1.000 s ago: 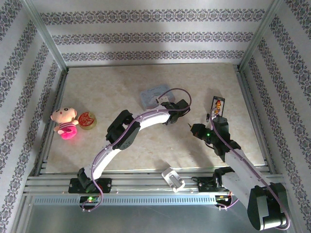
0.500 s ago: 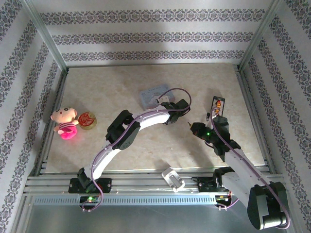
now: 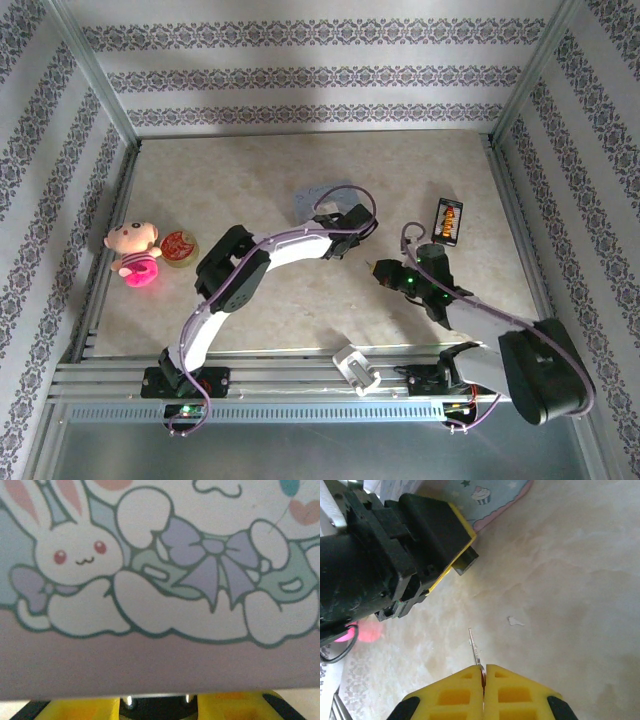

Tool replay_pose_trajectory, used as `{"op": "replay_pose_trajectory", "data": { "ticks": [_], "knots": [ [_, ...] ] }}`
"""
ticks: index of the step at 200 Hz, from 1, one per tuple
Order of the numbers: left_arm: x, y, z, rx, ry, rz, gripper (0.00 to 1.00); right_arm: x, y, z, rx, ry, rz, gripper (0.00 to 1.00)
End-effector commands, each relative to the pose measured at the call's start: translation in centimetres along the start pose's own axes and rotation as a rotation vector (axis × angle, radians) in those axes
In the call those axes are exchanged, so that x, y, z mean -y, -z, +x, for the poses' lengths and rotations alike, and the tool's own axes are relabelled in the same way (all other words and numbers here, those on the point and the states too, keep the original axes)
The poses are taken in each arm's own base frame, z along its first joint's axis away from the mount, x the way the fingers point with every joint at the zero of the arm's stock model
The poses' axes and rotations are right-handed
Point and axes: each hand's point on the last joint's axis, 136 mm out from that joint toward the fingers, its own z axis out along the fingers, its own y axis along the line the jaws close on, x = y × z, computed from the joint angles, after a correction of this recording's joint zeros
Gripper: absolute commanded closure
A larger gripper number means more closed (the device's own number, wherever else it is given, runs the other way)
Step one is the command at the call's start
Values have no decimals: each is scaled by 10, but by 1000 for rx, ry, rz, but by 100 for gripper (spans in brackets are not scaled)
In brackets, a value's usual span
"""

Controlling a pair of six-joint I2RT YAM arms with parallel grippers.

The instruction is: Unlock a padlock with a key

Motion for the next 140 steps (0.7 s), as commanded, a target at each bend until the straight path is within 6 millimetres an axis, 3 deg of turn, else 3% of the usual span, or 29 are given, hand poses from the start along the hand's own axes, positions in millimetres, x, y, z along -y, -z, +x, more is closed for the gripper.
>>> {"op": "replay_pose_trajectory", "data": {
  "ticks": [1, 50, 140],
  "knots": [
    [28, 21, -17, -3, 61, 150, 100, -20, -9, -19, 84, 67, -77, 100],
    [30, 39, -31, 22, 89, 201, 100, -13, -27, -20, 114, 70, -80, 100],
    [28, 28, -23, -34, 126, 207, 100, -2, -50, -21, 174, 55, -148, 100]
  ]
}}
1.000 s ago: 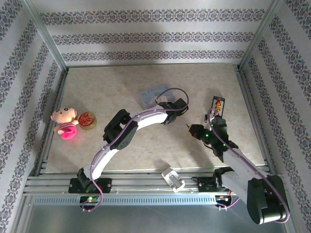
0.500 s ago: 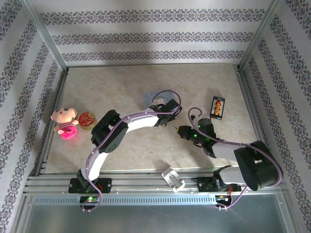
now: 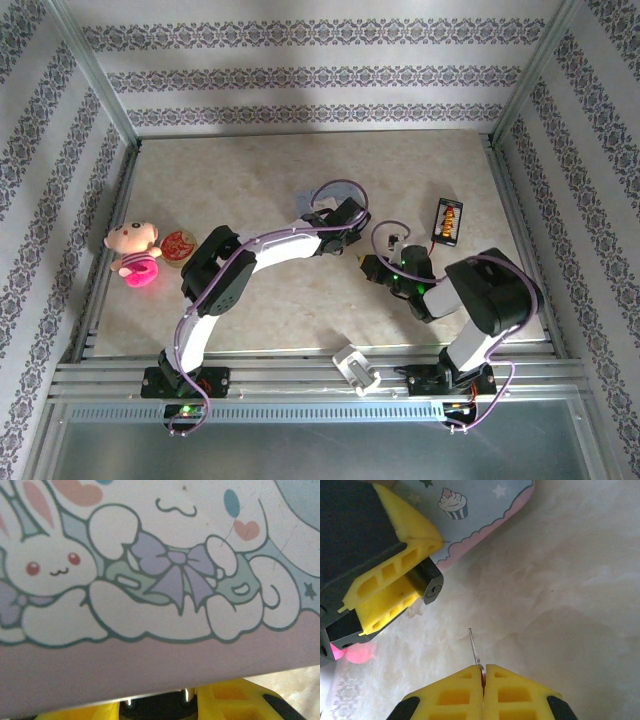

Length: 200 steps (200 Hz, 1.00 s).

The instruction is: Unlock a padlock with a key

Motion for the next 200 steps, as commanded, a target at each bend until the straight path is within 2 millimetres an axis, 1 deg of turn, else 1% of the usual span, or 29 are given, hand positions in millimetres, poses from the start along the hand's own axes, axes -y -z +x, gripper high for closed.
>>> {"op": "replay_pose_trajectory", "data": {
  "ticks": [1, 35, 51, 70, 126, 200],
  "knots": [
    [9, 8, -16, 34, 43, 48, 100, -18, -2, -13, 82, 31, -98, 100],
    [6, 6, -15, 33, 47, 42, 100, -18, -11, -11, 86, 36, -117, 100],
    [5, 6, -14, 30, 49, 41, 100, -22, -11, -10, 95, 70, -118, 100],
    [5, 5, -13, 25, 58, 48, 100, -26, -8, -14, 115, 89, -120, 100],
    [8, 5, -13, 11, 79, 77, 100, -21, -14, -12, 103, 72, -110, 100],
    [10, -1, -6, -48, 138, 118, 100, -22, -20, -18, 121, 78, -106, 100]
  ]
}}
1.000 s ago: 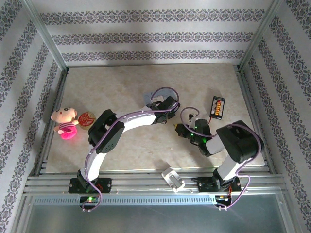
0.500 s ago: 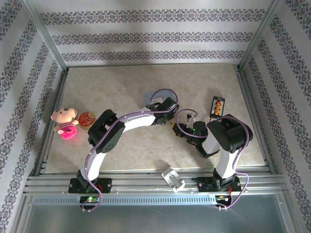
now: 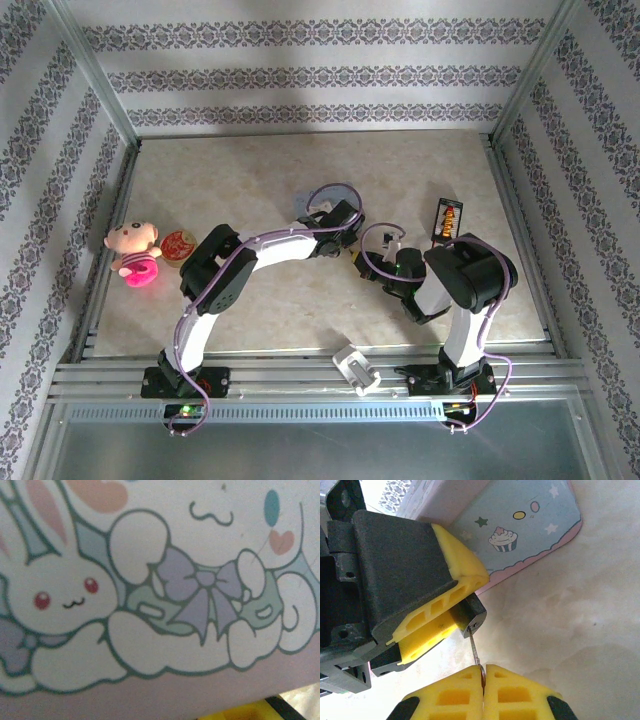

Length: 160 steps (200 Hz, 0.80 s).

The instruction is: Unlock a padlock with a key

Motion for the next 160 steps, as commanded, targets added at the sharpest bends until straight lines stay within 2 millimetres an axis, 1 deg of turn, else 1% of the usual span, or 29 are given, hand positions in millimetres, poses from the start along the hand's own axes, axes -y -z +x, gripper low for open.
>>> {"op": "replay_pose_trajectory", "data": {
  "ticks": [1, 33, 54, 93, 117, 160],
  "knots": [
    [21, 11, -12, 5, 66, 91, 100, -9, -5, -12, 49, 43, -27, 100],
    [19, 5, -3, -68, 132, 118, 100, -5, -4, -12, 62, 42, -5, 100],
    [18, 2, 1, -110, 173, 129, 100, 0, 0, -10, 62, 40, 14, 100],
    [11, 0, 1, -137, 215, 118, 100, 8, 6, -2, 52, 37, 43, 100],
    [12, -2, 1, -152, 236, 132, 100, 10, 8, -1, 52, 38, 54, 100],
    [12, -2, 3, -160, 237, 135, 100, 9, 8, -6, 68, 50, 54, 100]
  ]
}}
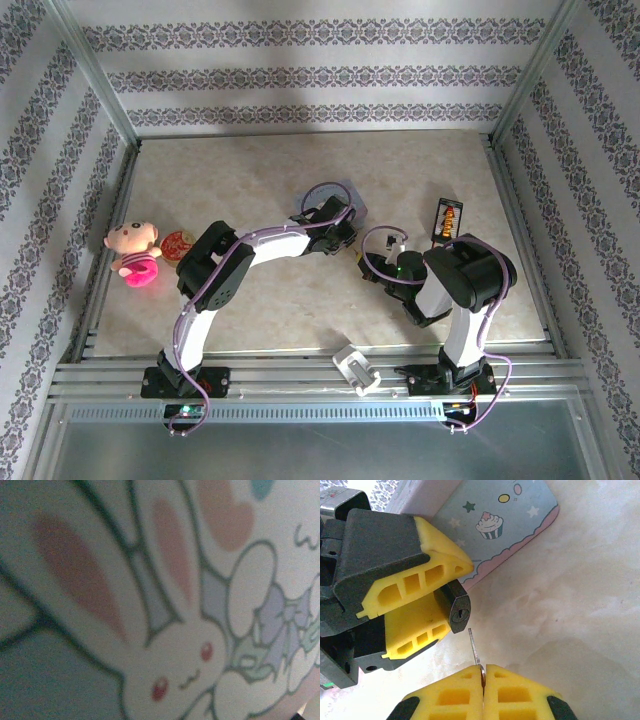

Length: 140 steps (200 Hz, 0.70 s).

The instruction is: Unlock a padlock with a key

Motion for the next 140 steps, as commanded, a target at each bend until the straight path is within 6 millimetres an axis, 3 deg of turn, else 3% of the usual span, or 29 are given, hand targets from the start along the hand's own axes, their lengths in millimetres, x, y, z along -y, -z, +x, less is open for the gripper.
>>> {"op": "replay_pose_trajectory", "data": {
  "ticks": [1, 74, 140],
  "knots": [
    [3, 5, 0, -30, 46, 26, 100, -4, 2, -5, 30, 36, -8, 100],
    [1, 0, 3, -46, 46, 23, 100, -17, -4, -20, 61, 48, -52, 100],
    [0, -1, 4, -50, 49, 24, 100, -17, -3, -26, 81, 43, -47, 100]
  ]
}}
